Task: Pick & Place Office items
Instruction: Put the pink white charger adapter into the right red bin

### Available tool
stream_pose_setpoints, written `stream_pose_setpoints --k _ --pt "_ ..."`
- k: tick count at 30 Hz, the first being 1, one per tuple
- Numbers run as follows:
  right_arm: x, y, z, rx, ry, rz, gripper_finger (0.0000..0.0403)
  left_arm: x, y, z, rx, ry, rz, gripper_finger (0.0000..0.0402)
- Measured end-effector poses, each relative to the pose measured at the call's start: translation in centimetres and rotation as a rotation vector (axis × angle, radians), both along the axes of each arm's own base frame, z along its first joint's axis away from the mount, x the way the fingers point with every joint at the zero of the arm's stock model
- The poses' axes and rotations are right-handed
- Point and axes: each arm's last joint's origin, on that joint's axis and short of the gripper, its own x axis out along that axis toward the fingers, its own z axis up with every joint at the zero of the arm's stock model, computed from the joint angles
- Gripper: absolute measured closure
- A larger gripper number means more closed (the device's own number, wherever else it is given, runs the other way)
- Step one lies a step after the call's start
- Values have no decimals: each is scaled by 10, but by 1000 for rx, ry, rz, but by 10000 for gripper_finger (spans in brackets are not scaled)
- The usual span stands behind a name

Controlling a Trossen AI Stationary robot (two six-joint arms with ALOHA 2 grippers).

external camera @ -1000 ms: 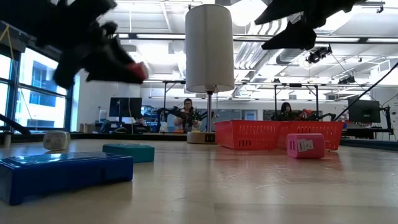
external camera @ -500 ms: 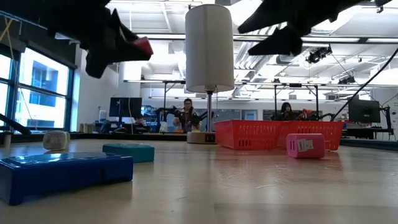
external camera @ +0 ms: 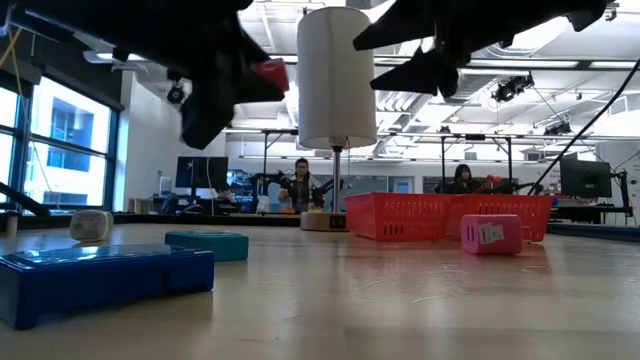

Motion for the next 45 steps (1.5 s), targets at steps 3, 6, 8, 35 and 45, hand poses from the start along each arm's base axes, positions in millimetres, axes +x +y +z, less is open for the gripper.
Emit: stream_pose_setpoints --k 3,6,8,35,45 --pt "1 1 3 10 -27 15 35 4 -2 2 -15 -17 -1 276" --pt "1 1 3 12 -30 23 35 6 -3 4 -20 -25 -8 275" --pt "1 1 3 13 -32 23 35 6 -3 5 -19 -30 -5 274" --pt "5 -3 7 165 -83 138 35 15 9 6 -99 -90 -59 272" --pt "15 -1 -8 199 -81 139 35 18 12 6 -107 -91 -90 272"
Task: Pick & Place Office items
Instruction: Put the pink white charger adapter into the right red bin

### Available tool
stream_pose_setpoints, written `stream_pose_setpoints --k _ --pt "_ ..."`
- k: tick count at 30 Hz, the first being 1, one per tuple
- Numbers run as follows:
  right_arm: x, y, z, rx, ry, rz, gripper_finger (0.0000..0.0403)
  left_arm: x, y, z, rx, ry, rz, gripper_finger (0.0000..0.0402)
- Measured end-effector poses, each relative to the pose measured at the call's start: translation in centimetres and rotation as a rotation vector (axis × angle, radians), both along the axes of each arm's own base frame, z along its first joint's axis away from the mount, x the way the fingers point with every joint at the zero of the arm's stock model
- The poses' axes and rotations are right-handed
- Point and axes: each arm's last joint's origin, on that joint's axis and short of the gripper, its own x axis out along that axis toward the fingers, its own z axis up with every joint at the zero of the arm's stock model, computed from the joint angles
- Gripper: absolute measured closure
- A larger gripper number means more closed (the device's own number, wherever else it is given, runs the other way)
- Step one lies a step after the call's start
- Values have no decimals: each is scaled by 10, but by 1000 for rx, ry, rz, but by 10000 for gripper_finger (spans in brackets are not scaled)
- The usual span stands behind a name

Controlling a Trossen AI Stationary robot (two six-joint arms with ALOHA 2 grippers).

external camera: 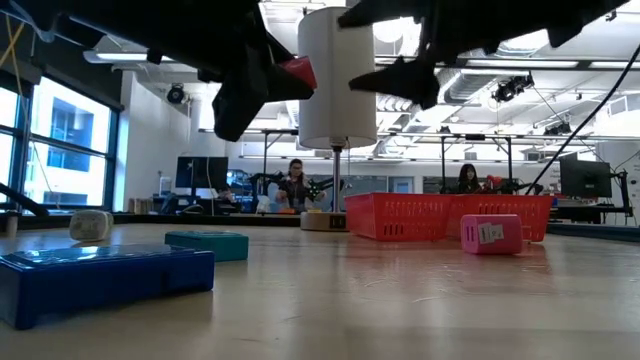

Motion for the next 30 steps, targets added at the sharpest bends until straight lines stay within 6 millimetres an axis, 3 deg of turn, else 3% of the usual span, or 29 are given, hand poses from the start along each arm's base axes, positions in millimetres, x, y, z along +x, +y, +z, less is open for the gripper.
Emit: stream_pose_setpoints --k 8,30 --pt "14 -9 -15 48 -21 -2 35 4 6 0 -11 -1 -39 272" --pt "16 -12 -15 41 -41 19 35 14 7 9 -11 -12 -52 272"
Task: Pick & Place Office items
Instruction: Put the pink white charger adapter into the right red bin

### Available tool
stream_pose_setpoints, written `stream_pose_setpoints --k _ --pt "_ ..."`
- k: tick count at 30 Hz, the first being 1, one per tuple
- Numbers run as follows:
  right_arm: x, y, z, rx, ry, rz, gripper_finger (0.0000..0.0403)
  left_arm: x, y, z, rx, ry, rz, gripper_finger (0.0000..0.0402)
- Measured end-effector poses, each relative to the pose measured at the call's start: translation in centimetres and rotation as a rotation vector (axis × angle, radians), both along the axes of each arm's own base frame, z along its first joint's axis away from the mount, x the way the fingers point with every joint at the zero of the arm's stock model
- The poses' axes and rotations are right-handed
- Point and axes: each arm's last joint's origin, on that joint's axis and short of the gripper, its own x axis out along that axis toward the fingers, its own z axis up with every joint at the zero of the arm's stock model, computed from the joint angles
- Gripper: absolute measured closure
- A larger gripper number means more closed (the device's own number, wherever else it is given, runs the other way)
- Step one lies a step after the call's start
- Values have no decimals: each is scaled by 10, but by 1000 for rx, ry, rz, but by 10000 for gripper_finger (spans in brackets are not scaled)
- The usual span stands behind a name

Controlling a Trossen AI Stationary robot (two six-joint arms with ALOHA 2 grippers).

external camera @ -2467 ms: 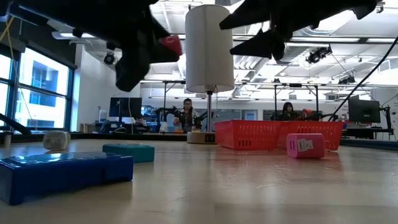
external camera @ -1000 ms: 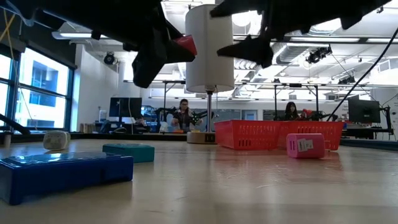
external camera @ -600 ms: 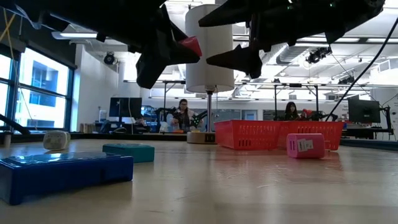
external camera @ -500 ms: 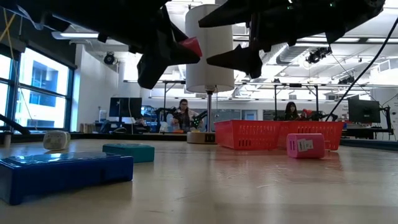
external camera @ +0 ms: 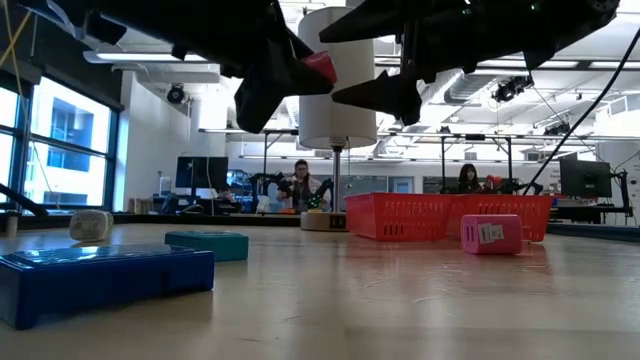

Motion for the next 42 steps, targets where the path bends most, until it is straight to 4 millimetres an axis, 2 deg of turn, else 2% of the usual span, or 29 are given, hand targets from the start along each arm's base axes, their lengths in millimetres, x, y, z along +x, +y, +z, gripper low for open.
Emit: stream_pose_setpoints --k 10,25,32,42 --pt "1 0 -3 -18 22 -8 35 20 -7 -9 70 65 -9 272" --pt "0 0 -6 -29 51 -6 44 21 -7 -8 53 47 -8 272" --pt "0 0 -6 -32 51 -6 106 21 -7 -8 51 45 -11 272" --pt "0 0 -6 -30 49 -2 235 22 -7 -8 33 32 -9 272"
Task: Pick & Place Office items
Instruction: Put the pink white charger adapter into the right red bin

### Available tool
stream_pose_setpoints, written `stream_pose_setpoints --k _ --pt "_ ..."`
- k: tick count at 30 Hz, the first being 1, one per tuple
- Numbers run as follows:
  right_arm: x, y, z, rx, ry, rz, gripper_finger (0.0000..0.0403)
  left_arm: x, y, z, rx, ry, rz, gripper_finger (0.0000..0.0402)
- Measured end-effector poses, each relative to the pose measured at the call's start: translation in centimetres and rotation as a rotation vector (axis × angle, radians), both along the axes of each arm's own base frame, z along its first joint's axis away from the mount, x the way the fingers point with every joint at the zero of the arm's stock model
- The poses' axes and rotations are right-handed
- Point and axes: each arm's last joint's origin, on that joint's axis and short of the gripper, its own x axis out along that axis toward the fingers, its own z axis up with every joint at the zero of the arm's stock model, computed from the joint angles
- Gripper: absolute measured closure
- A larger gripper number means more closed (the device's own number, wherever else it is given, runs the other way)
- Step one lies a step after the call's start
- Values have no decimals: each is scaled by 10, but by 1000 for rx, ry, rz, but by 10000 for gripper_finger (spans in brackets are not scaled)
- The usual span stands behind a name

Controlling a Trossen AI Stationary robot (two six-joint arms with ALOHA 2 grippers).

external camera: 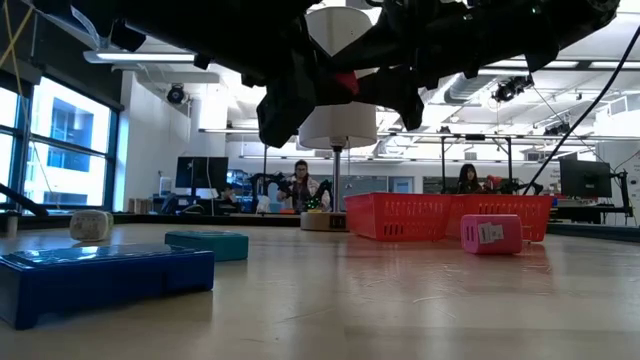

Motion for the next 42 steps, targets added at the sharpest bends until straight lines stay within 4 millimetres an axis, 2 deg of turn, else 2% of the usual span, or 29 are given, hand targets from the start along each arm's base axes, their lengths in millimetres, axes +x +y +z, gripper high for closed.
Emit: stream_pose_setpoints --k 4,16,25,42 --pt "0 0 0 -6 -1 3 285 0 0 0 4 4 1 272" --pt "0 0 0 -24 2 2 285 0 0 0 10 9 0 271" --pt "0 0 -1 -36 13 0 285 1 4 0 -11 -6 6 246" --pt "0 0 -2 -32 20 3 285 1 2 -1 -70 -42 -3 242"
